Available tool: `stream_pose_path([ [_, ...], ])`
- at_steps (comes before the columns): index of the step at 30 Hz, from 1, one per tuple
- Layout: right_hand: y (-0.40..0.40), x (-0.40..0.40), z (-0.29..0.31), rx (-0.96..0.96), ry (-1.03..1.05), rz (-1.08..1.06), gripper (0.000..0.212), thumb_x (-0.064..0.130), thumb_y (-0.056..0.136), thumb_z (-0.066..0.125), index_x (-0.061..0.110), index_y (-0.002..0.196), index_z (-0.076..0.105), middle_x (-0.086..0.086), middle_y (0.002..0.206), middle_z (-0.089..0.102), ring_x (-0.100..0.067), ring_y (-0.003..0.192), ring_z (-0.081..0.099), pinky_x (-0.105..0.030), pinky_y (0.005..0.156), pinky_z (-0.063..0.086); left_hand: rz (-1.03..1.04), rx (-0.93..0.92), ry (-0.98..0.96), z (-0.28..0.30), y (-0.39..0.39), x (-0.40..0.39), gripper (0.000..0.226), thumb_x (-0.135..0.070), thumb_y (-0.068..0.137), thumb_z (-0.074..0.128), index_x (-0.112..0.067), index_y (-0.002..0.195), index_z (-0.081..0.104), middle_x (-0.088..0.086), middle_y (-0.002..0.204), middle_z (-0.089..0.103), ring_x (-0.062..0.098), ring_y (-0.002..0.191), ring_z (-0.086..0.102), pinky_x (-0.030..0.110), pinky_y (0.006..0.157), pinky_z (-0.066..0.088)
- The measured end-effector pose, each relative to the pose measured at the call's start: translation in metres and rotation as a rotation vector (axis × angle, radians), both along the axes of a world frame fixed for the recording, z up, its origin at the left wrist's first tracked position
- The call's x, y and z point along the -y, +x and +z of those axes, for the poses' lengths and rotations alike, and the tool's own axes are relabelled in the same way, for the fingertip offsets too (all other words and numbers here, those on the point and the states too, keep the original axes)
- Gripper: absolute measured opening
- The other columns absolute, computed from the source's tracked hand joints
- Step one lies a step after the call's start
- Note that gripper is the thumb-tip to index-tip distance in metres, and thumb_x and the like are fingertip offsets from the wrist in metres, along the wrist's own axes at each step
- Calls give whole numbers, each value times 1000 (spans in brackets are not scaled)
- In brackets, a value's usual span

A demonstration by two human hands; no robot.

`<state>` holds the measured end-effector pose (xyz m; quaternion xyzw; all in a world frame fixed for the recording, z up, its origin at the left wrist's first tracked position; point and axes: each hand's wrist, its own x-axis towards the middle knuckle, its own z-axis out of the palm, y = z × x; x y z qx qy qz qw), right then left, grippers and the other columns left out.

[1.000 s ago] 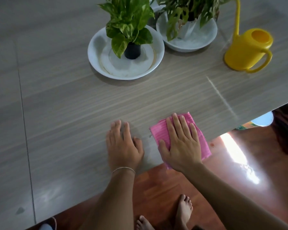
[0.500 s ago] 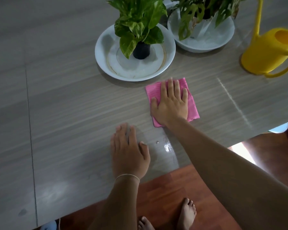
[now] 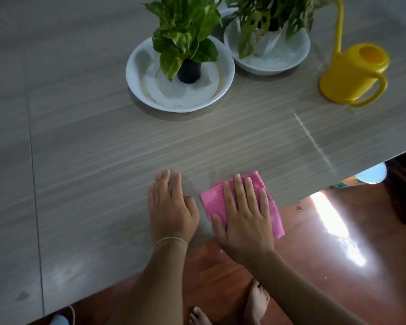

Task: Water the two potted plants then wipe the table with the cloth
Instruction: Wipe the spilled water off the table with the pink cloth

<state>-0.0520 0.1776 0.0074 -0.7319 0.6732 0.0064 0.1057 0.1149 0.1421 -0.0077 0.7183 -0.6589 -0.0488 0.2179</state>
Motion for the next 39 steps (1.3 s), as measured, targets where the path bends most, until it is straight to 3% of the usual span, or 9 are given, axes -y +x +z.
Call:
stream_pose_path([
  [6, -12, 32, -3, 8, -61, -47, 81, 57, 96, 35, 6, 159, 26, -18, 168, 17, -36, 157, 11, -56, 125, 14, 8, -13, -35, -3, 0, -1, 56, -19, 85, 41, 3, 132, 62, 27, 143, 55, 45, 137, 49, 60, 110, 41],
  [9, -27, 77, -3, -10, -76, -64, 82, 59, 96, 30, 8, 159, 27, -16, 169, 18, -33, 158, 11, -54, 126, 10, 13, -3, -14, -3, 0, 0, 57, -20, 84, 44, 2, 133, 61, 27, 144, 54, 45, 137, 48, 60, 111, 39],
  [17, -49, 207, 6, -32, -10, -81, 80, 61, 99, 13, 14, 163, 6, -9, 172, -2, -26, 158, -6, -50, 128, -1, 12, 40, 34, -1, -2, -1, 57, -25, 88, 44, -2, 138, 57, 24, 149, 49, 42, 144, 40, 60, 113, 36],
  [25, -43, 301, 6, -9, -46, -97, 77, 60, 99, 14, 18, 162, 12, -6, 172, 9, -26, 159, 4, -51, 127, 3, 4, 57, -13, -4, -2, -1, 60, -27, 88, 45, 1, 140, 56, 22, 152, 48, 41, 143, 43, 60, 113, 35],
  [32, -46, 290, 3, -34, -44, -75, 78, 62, 98, 11, 18, 162, 11, -6, 172, 8, -25, 159, 3, -51, 127, 5, -5, 52, -20, -5, -1, 0, 58, -26, 87, 47, 0, 137, 59, 23, 150, 49, 42, 142, 44, 59, 114, 34],
  [39, -65, 159, 4, -15, -55, -105, 78, 63, 102, 15, 15, 163, 13, -6, 172, 5, -23, 159, -1, -49, 128, 3, 0, 49, -51, -8, 0, 0, 58, -27, 84, 47, 1, 132, 62, 25, 146, 53, 43, 138, 47, 58, 114, 35],
])
